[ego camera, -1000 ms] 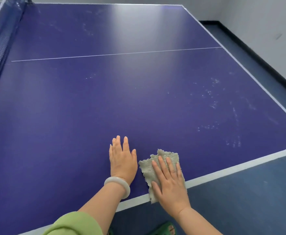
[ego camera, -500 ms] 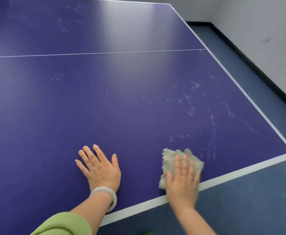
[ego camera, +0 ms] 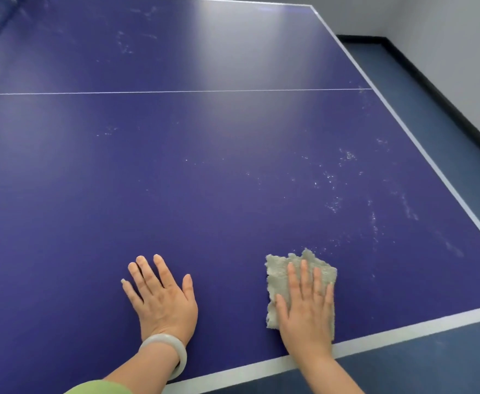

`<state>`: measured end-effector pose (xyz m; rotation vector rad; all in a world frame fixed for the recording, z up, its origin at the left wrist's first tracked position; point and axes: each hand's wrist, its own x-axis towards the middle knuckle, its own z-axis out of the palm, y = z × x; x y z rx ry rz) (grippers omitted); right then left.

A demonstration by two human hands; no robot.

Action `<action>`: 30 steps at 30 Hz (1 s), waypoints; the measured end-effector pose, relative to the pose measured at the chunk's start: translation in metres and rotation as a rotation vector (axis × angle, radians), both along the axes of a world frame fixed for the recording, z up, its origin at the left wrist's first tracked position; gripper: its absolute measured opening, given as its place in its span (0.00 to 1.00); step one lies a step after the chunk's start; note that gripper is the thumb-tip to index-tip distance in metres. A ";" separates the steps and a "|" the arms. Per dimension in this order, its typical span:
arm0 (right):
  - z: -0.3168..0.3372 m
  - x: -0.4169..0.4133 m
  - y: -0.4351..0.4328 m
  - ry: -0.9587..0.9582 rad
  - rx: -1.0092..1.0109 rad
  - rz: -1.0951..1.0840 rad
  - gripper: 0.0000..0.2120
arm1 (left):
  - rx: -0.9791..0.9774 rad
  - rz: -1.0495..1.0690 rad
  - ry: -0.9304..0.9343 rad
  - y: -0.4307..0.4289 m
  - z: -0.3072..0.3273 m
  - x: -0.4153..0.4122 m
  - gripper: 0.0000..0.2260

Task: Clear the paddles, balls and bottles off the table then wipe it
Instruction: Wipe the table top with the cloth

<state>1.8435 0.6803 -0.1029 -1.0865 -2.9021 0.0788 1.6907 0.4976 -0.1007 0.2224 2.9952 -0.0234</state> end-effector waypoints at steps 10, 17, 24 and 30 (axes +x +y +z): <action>0.000 -0.040 0.126 -0.108 0.006 0.023 0.28 | 0.063 -0.022 0.064 -0.002 -0.008 -0.001 0.32; 0.000 -0.073 0.016 -0.008 -0.012 0.017 0.31 | 0.100 -0.026 0.072 -0.003 -0.010 -0.002 0.34; -0.005 -0.103 0.067 -0.137 0.062 0.479 0.30 | 0.105 -0.022 0.080 -0.003 -0.011 -0.003 0.34; 0.011 -0.080 0.115 -0.158 -0.170 -0.368 0.29 | 0.101 -0.025 0.072 -0.003 -0.010 -0.003 0.34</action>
